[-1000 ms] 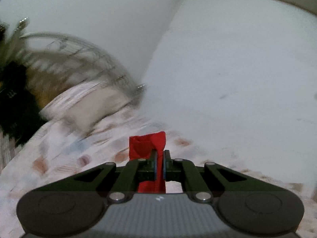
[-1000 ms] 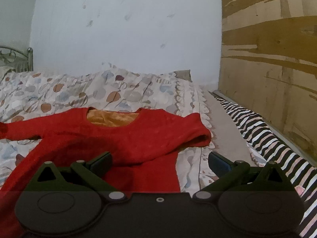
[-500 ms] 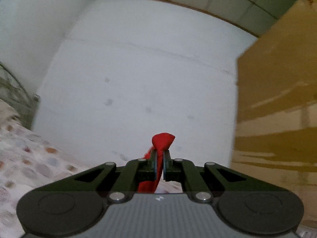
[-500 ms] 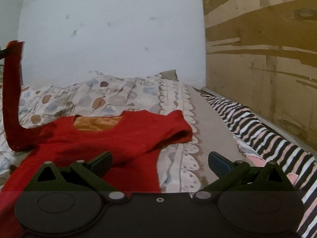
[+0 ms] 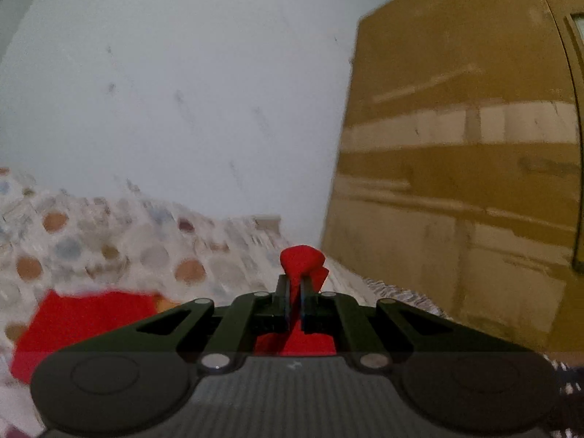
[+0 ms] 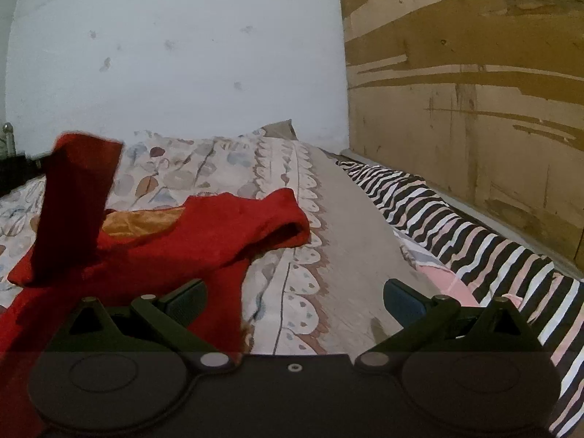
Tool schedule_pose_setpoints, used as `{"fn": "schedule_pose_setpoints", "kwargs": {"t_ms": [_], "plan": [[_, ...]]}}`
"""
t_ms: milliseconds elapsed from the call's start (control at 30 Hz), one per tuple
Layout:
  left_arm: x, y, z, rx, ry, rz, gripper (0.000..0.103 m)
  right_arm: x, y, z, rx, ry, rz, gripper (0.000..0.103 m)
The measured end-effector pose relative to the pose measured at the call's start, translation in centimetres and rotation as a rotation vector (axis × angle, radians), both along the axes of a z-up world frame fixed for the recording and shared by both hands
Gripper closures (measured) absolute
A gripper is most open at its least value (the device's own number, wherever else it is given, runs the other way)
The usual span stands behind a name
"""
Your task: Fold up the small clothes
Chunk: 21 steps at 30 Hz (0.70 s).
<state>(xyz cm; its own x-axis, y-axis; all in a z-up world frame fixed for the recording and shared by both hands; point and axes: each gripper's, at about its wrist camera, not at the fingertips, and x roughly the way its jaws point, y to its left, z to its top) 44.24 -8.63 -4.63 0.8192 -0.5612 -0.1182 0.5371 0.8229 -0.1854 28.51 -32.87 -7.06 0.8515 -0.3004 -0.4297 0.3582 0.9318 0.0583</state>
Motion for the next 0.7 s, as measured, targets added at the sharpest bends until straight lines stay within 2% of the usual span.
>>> {"fn": "schedule_pose_setpoints", "kwargs": {"t_ms": [167,367,433,467,500,567,700], "plan": [[-1.1,-0.9,-1.7,0.021,0.095,-0.053,0.099,0.1,-0.1,-0.3,0.005,0.005,0.001,0.001],[-1.1,-0.9,-2.3,0.043,0.211,-0.111,0.095,0.5,0.5,-0.2,0.005,0.008,0.015,0.001],[-1.1,-0.6,-2.4,0.050,0.252,-0.122,0.082,0.7,0.6,-0.2,0.004,0.009,0.022,0.001],[-1.2,-0.3,-2.3,0.049,0.272,-0.122,0.065,0.8,0.7,-0.2,0.005,0.010,0.025,0.001],[-1.2,0.1,-2.2,0.044,0.294,-0.113,0.042,1.0,0.8,-0.2,0.007,0.011,0.030,0.001],[-1.5,1.6,-1.9,0.015,0.315,-0.069,0.024,1.3,0.9,-0.2,0.009,0.015,0.039,0.001],[-1.7,4.9,-1.6,0.043,0.344,0.053,0.006,2.2,1.6,-0.4,0.014,0.028,0.075,0.001]]}}
